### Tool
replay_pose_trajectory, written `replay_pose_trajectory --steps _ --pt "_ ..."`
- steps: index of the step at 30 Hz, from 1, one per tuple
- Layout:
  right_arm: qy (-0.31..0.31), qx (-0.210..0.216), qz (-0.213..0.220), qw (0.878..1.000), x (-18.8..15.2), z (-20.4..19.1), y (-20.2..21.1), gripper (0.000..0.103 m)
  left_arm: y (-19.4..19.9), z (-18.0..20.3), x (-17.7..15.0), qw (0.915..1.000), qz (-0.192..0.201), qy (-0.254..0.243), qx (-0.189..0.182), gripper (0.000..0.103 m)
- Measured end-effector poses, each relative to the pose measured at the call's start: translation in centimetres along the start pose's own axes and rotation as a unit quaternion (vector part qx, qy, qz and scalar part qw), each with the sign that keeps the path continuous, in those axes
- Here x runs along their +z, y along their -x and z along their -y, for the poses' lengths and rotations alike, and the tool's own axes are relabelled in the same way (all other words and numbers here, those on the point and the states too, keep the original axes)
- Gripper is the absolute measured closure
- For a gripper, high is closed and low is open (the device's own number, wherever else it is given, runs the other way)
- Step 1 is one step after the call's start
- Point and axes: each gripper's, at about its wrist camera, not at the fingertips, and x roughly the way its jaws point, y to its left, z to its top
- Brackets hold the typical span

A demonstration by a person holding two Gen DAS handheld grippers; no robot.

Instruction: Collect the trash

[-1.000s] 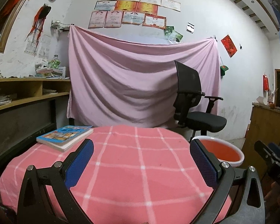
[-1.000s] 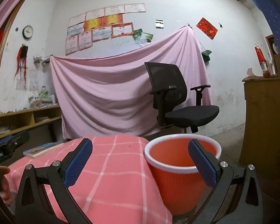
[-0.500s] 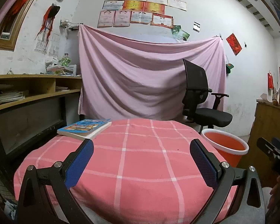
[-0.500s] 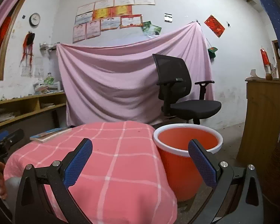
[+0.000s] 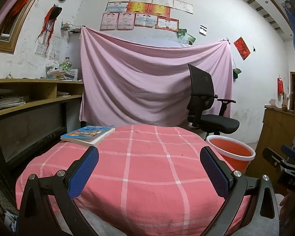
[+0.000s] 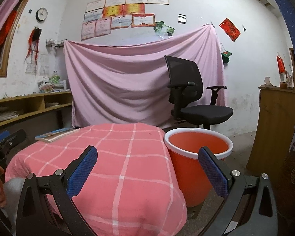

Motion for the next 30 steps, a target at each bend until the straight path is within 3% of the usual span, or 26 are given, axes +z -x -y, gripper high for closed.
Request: replay_pose_trajectory --steps 30 --pt "-0.003 -0.002 -0.003 1.000 -0.38 0.15 0.12 0.000 0.42 0.06 0.27 1.0000 -0.001 -0.004 -0.003 0.002"
